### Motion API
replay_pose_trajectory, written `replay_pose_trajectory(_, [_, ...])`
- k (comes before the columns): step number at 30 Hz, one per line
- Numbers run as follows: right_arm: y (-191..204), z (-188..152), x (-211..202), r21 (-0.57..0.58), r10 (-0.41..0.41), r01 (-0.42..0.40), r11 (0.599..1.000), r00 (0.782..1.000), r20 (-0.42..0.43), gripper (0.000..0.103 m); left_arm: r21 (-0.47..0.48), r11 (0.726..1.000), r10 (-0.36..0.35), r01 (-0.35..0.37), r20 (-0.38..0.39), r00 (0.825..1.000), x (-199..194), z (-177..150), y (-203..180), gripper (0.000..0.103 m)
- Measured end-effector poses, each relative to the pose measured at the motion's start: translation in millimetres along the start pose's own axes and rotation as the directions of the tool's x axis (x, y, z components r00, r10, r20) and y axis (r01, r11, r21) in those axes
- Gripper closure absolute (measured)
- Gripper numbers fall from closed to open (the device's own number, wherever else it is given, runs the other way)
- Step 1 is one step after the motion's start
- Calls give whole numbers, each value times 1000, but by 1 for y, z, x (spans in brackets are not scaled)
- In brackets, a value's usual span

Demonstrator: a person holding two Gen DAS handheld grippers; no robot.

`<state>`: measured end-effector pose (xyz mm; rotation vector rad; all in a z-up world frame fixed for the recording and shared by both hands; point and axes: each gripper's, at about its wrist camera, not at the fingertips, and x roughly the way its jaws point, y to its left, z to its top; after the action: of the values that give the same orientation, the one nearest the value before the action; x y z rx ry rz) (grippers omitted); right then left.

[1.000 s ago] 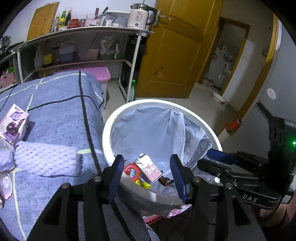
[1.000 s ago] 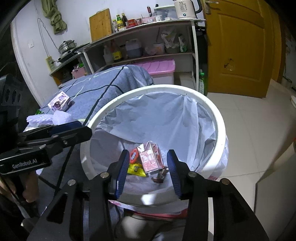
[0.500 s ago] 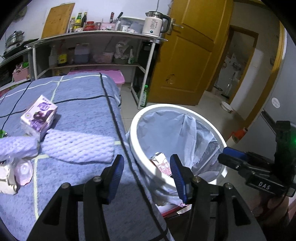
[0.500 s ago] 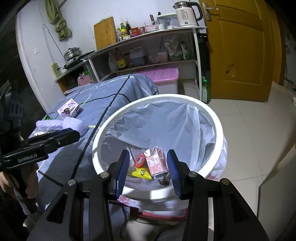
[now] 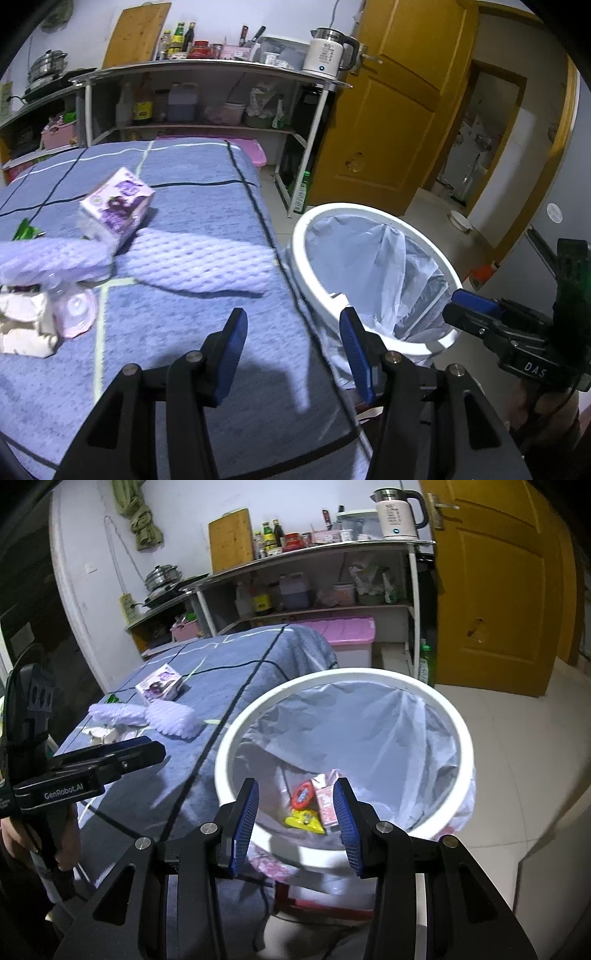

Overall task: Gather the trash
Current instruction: 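Return both tools to the table toward the foam sleeves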

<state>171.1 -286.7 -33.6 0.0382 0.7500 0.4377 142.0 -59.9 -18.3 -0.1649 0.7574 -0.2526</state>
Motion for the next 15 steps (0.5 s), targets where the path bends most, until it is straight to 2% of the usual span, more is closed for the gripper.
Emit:
replay_pose_trajectory(5, [19, -1, -3, -41, 13, -13, 999, 1000, 6, 60, -13, 999, 32, -32, 19, 999, -17, -8, 13, 49])
replay_pose_trajectory(15, [68, -6, -2, -110, 91, -93, 990, 996, -21, 60, -79, 992, 100, -96, 55, 993, -56, -26, 44, 49])
